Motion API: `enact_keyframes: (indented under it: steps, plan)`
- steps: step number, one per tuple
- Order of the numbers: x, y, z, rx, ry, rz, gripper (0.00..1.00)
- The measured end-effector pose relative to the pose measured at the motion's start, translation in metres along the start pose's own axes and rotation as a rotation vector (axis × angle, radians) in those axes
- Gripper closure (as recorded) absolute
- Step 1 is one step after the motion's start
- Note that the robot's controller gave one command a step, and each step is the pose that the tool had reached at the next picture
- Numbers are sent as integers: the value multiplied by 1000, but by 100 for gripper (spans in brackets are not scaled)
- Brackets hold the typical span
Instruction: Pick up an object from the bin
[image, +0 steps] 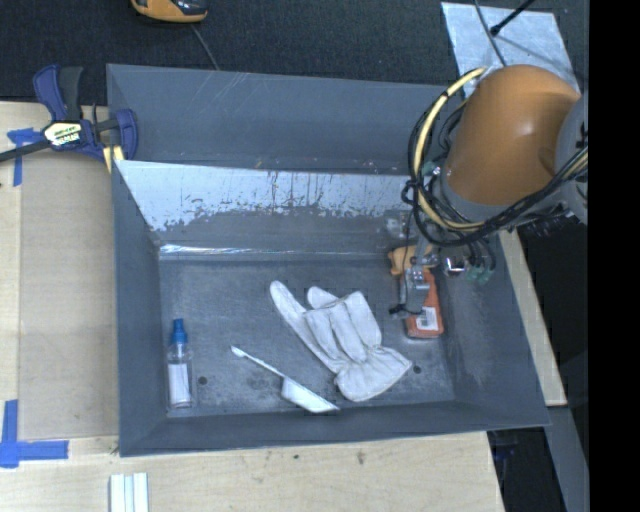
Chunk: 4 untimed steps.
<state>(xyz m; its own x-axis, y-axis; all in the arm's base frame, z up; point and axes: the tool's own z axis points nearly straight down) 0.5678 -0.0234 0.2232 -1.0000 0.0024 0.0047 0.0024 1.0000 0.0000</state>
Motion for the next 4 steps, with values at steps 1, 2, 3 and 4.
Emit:
enact_keyframes:
  steps: [1, 2, 3, 4]
  plan:
    - [-1, 0, -5, 0, -8, 0, 0]
    - [-8, 9, 37, 1, -17, -20, 0]
    - [13, 37, 94, 0, -10, -25, 0]
    - [8, 40, 128, -2, -8, -26, 0]
